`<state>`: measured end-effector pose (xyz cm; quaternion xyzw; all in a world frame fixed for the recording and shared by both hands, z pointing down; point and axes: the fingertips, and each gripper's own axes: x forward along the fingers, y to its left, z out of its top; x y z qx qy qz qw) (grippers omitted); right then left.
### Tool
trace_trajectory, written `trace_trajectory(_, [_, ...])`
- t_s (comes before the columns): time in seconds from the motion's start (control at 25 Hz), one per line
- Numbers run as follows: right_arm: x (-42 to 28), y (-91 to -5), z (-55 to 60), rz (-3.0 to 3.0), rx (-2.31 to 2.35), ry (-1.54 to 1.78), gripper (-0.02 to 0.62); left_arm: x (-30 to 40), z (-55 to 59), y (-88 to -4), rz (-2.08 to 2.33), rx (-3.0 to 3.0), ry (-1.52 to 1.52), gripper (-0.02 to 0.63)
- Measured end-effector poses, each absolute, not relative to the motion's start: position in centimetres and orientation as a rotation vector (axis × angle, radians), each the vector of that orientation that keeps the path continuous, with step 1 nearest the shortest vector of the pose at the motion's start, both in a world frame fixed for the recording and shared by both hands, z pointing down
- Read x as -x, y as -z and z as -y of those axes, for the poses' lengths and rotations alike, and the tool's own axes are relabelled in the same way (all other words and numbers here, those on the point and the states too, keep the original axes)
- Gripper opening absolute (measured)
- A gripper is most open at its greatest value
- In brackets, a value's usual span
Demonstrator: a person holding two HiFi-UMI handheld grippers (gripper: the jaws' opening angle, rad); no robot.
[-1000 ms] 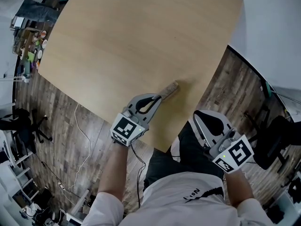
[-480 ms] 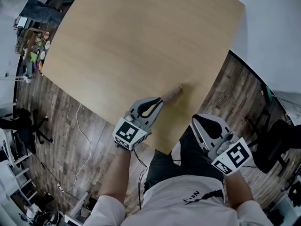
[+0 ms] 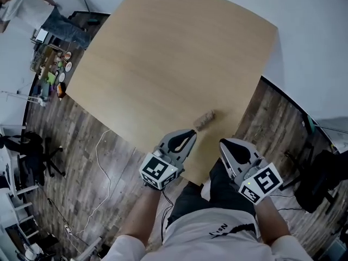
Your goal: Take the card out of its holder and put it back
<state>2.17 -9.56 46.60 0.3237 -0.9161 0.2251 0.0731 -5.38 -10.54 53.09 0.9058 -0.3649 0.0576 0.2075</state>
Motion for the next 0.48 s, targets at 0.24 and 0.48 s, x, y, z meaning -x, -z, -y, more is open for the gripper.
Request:
trace_trajectory(0.24, [-1.5,-43.2,8.6,2.773,-0.995,-0.588,0.012,4.3,8.4,-48.0,1.009,-2.509,-0.087,0.026])
trace_trajectory(0.48, [-0.8,-40.5,7.8,2.792,-1.031,-0.543,0.012,4.6,7.0,-42.6,1.068,-2.501,-0.036,0.025])
